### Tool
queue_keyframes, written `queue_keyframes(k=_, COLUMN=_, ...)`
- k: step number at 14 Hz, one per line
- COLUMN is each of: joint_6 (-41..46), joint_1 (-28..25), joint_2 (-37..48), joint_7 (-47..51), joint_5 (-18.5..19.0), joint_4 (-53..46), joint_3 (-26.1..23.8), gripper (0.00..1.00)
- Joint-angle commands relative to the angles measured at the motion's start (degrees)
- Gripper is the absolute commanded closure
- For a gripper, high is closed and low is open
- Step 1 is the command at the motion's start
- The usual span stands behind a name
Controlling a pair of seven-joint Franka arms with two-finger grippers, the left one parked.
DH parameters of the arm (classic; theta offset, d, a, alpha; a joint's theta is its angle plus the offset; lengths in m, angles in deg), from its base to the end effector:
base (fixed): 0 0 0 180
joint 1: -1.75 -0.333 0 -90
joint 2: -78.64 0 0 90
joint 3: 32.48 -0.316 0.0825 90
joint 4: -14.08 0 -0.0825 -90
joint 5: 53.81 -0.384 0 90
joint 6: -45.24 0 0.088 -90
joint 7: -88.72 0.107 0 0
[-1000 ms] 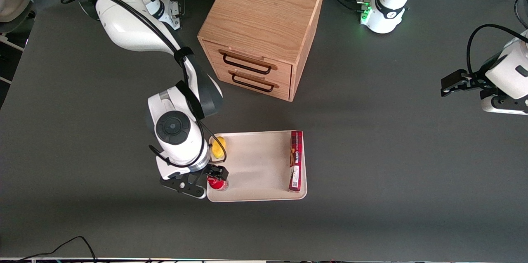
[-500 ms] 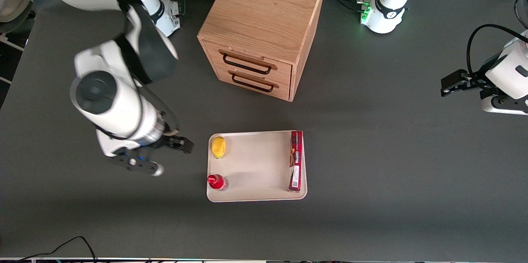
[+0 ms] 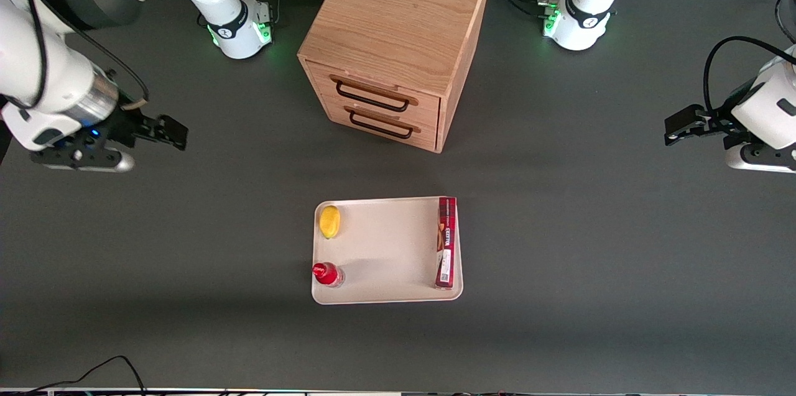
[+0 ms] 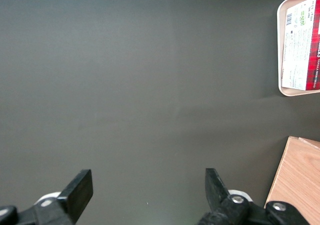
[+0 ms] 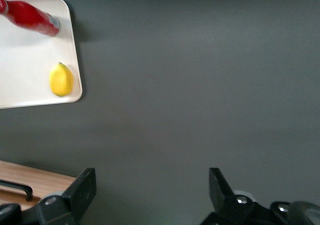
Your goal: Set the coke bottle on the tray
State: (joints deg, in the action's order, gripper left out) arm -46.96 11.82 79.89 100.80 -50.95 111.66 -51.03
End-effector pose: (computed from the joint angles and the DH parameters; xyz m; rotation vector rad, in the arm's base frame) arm 0.5412 0.0771 0.5769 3.0699 -0.0912 -0.0952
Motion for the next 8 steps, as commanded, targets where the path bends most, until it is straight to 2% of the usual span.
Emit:
queue_keyframes(k=1, joint_6=1.7, joint_1=6.0, joint_2=5.8, joint_7=-9.5, joint_5=-2.4, joint_4=4.5, joint_3=-0.2, gripper=0.0)
queue_keyframes(k=3, joint_6=2.3, joint_1=5.3, joint_2=6.0, joint_7=-10.6, joint_5=-2.7, joint_4=4.6, joint_3=2.2, gripper=0.0)
queue_keyframes(k=4, joint_6=2.0, joint_1=3.7, joint_2=5.8, joint_7=-10.6, joint_5=-2.7, joint_4=4.5, joint_3=3.1, gripper=0.0)
queue_keyframes(k=6, joint_6=1.9, joint_1=-2.0, joint_2=5.7, joint_7=-10.5, joint_5=-2.6, joint_4=4.3, joint_3=8.5, gripper=0.0)
queue_keyframes(k=8, joint_6=1.9, joint_1=-3.2, joint_2=5.7, joint_7=-10.4, joint_5=-2.6, joint_4=4.2, joint_3=9.8, gripper=0.0)
